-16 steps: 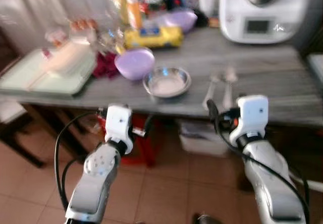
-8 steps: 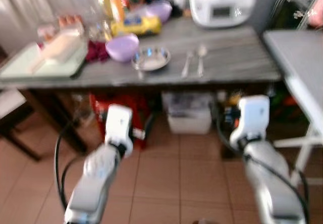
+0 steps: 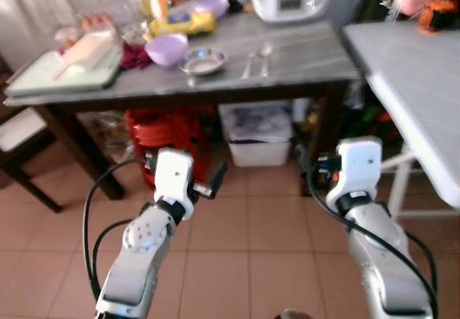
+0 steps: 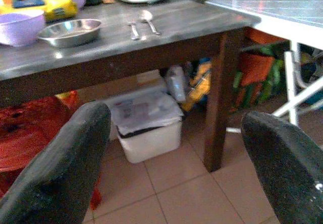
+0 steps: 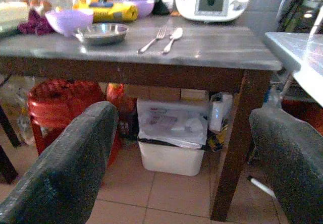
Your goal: Setting the table
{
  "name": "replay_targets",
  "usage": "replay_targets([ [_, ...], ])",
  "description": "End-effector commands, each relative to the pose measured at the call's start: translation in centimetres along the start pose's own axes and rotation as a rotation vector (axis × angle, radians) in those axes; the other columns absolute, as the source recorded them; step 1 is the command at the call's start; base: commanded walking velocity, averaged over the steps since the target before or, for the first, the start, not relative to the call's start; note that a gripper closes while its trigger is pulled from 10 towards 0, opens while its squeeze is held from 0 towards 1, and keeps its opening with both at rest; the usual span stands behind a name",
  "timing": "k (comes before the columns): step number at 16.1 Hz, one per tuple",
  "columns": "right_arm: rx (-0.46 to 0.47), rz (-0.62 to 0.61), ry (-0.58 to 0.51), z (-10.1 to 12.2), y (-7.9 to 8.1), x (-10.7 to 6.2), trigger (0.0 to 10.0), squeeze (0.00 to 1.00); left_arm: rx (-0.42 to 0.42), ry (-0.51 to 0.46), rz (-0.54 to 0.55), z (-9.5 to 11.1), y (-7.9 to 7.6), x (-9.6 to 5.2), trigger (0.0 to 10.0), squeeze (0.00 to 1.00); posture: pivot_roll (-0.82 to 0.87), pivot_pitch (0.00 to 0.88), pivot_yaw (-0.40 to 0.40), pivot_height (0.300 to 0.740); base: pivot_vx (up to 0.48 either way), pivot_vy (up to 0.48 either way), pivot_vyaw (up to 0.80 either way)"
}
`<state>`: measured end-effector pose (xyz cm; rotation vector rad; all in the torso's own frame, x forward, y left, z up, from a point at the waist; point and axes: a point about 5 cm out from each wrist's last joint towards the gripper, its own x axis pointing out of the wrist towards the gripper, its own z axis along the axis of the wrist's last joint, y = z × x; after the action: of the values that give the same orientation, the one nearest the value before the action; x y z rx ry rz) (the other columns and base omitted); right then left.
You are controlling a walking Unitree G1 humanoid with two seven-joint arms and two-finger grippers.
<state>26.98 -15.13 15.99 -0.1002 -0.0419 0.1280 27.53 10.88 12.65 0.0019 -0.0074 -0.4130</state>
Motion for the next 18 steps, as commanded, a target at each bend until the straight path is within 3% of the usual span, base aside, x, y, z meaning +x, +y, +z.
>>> replay_targets([
  [1,-0.004,0.024,-0.021,0.5,0.5,0.2,10.0,0.0,0.002,-0.016,-0.007,0.4,0.2,0.1,10.0,0.0,-0.12,0.092,0.129,0.74,0.0,0.0,0.0],
  [11,-0.014,0.055,-0.004,0.1,1.3,0.0,10.0,0.0,-0.003,-0.011,-0.033,0.3,0.0,0.2,10.0,0.0,-0.12,0.099,0.136,0.74,0.0,-0.287,0.0],
  [13,-0.005,0.005,-0.015,0.1,0.9,0.2,10.0,0.0,-0.003,-0.001,-0.031,0.1,0.1,0.2,10.0,0.0,-0.12,0.098,0.133,0.74,0.0,-0.341,0.0],
  [17,-0.079,-0.027,-0.051,0.8,0.1,0.2,10.0,0.0,-0.007,-0.013,-0.029,0.2,0.0,0.2,10.0,0.0,-0.12,0.099,0.13,0.74,0.0,-0.343,0.0],
  [18,-0.019,-0.036,-0.078,1.1,-0.1,-0.1,10.0,0.0,-0.013,-0.047,-0.01,0.8,0.2,0.3,10.0,0.0,-0.12,0.1,0.129,0.74,0.0,-0.345,0.0],
])
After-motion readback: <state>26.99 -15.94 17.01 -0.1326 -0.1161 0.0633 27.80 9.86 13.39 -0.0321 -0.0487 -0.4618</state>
